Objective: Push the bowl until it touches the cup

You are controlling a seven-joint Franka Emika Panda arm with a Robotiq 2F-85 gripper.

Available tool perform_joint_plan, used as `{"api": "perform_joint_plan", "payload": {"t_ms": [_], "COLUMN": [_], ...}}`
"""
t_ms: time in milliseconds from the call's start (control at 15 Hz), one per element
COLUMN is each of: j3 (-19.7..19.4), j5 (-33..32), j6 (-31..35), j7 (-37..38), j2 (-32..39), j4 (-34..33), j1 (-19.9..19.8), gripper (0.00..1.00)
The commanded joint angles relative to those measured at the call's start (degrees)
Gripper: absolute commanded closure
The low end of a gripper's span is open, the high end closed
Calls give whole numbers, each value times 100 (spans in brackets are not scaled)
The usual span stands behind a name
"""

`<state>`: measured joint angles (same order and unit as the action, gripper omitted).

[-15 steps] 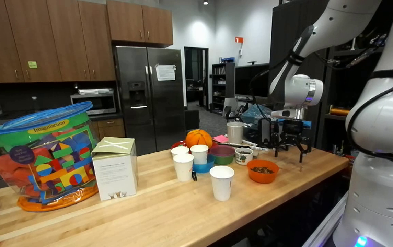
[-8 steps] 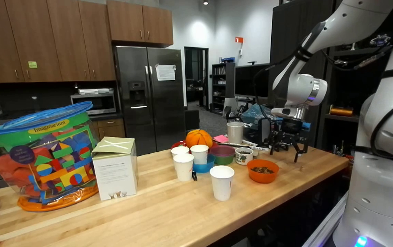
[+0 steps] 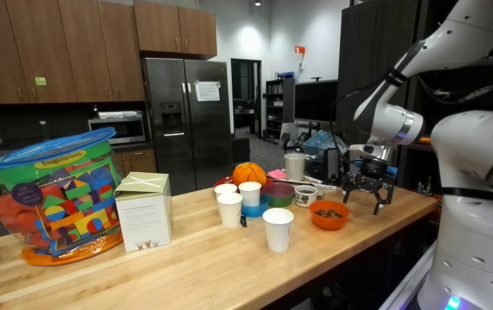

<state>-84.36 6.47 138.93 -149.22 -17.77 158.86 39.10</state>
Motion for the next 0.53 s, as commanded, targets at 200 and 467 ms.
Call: {"api": "perform_joint_plan", "payload": {"t_ms": [200,467], "j3": [106,-10], "j5": [50,203], "j6": [-36,-207], "j7": [60,93], "j2": [-6,-3], "j4": [-11,-98], "j1": [-31,196], "gripper": [0,0]}}
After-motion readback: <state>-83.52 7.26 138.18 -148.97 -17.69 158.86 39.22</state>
